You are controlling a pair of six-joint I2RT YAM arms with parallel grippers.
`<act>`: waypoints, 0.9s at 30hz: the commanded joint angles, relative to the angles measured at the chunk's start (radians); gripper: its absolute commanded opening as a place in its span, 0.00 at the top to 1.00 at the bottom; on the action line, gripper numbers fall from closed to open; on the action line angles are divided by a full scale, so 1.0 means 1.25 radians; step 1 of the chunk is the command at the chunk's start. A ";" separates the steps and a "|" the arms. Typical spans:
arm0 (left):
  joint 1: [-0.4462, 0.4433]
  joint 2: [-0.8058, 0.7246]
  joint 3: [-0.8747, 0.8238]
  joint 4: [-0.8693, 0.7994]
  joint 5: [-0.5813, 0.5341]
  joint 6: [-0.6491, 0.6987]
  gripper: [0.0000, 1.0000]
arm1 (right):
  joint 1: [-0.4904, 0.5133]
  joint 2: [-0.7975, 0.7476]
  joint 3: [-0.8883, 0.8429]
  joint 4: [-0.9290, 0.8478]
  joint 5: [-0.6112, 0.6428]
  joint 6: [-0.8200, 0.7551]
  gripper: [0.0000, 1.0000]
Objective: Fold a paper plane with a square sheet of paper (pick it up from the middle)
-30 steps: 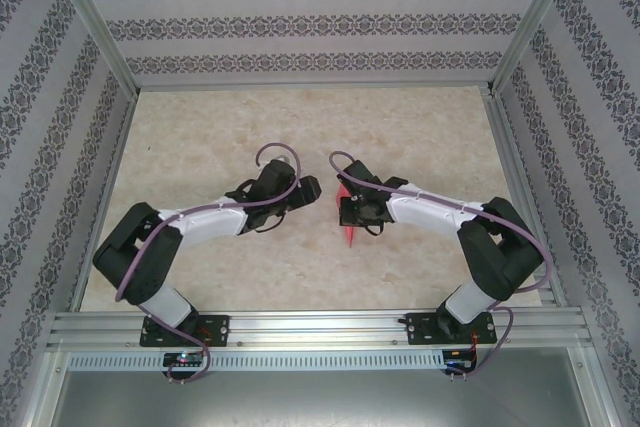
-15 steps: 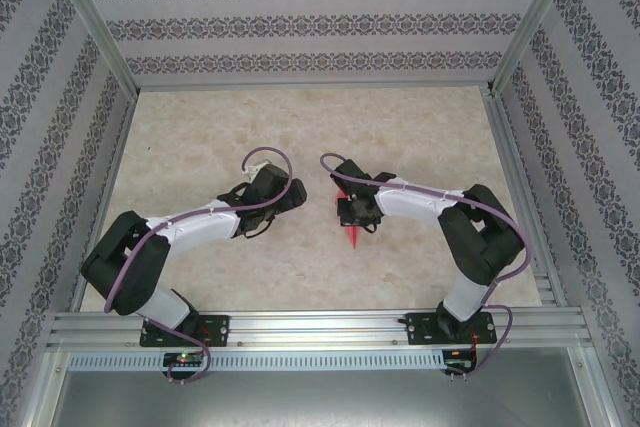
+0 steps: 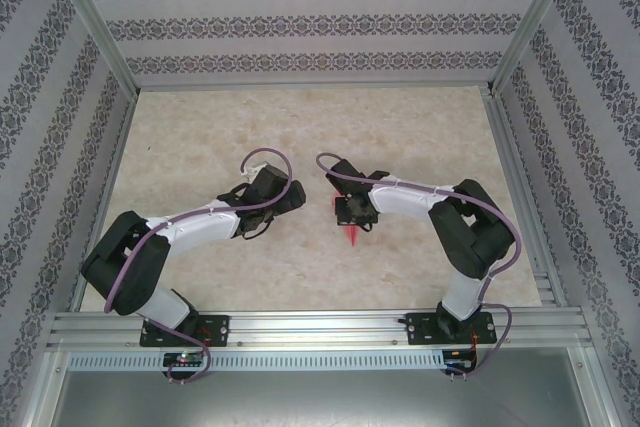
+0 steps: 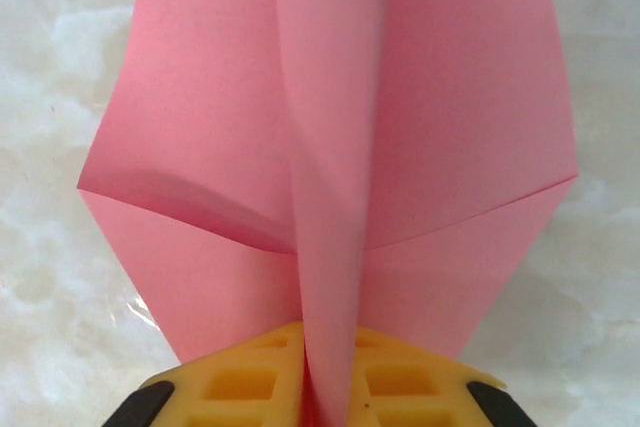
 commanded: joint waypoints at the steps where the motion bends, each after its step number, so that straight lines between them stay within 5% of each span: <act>1: 0.016 -0.008 0.001 -0.033 -0.024 0.021 0.00 | 0.011 0.041 0.004 -0.010 0.021 0.009 0.88; 12: 0.043 -0.038 -0.001 -0.075 -0.042 0.037 0.00 | -0.029 -0.011 0.105 -0.034 0.045 -0.032 0.94; 27: 0.058 -0.073 -0.001 -0.119 -0.044 0.063 0.00 | -0.142 0.238 0.424 -0.035 0.023 -0.167 0.94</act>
